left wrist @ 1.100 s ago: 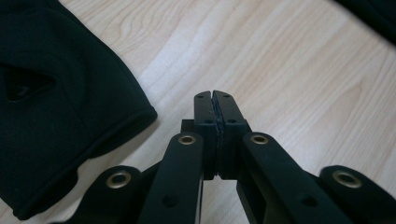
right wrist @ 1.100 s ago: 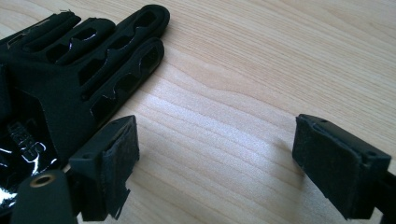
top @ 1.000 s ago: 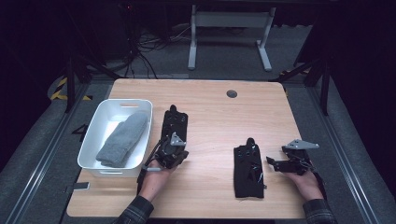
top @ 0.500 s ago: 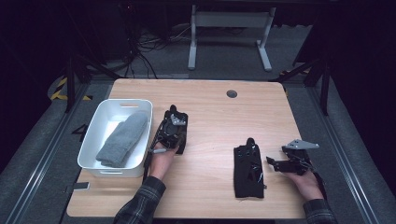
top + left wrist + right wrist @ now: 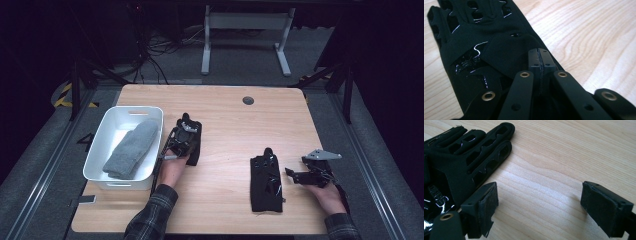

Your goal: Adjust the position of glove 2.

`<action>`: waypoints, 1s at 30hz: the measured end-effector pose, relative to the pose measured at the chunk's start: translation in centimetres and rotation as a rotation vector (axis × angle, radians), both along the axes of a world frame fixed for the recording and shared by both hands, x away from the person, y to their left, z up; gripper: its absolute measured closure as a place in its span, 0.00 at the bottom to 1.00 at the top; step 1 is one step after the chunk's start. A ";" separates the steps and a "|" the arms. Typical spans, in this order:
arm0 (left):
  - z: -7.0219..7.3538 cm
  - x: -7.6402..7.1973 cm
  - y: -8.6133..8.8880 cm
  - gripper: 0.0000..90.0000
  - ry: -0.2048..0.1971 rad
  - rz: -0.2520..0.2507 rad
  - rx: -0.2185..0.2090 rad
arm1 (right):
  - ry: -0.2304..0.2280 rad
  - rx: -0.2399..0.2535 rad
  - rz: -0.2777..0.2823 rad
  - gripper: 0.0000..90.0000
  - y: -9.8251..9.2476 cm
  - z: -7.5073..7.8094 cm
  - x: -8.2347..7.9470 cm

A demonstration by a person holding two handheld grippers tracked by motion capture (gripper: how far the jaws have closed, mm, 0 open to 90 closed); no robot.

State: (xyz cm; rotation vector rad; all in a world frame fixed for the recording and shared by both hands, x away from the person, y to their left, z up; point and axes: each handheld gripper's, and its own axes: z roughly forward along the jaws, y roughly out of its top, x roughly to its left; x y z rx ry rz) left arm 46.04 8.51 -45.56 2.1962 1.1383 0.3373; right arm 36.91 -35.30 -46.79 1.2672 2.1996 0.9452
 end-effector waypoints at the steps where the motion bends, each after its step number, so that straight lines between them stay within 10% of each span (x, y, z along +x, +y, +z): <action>1: 0.0 -0.2 -0.1 1.00 0.006 -0.016 -0.005 | 0.000 0.000 0.000 0.17 0.0 0.0 0.0; 19: -0.4 -3.1 -2.8 1.00 0.122 -0.214 -0.161 | 0.000 0.000 0.000 0.17 0.0 0.0 0.0; 30: -0.3 -5.8 -4.8 1.00 0.131 -0.326 -0.137 | 0.000 0.000 0.000 0.17 0.0 0.0 0.0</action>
